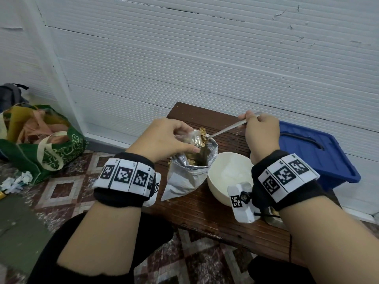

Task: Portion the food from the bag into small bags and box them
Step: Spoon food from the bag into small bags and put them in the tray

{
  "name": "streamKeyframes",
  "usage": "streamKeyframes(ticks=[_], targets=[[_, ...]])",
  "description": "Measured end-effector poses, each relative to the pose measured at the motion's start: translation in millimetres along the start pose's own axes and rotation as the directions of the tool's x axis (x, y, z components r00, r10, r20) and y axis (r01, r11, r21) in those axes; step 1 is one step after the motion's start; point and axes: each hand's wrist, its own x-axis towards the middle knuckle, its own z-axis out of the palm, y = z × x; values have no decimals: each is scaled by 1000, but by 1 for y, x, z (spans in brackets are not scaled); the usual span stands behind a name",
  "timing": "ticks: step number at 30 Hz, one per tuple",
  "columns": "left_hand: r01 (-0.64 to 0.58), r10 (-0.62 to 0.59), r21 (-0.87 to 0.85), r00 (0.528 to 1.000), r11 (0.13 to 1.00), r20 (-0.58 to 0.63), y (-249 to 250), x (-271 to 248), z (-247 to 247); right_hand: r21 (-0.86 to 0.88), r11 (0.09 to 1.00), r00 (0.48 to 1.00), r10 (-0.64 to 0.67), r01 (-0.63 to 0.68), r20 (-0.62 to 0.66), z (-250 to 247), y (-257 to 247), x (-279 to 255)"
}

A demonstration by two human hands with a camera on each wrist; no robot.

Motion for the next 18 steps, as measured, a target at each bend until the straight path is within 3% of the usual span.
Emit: streamKeyframes(ticks=[10,18], targets=[[-31,30,80,1000,996,6,1,2,3,20,1000,1000,-1,1,6,5,-3,-2],[-38,38,4,999,999,1,2,0,6,63,996,998,-58,58,5,9,-6,-5]])
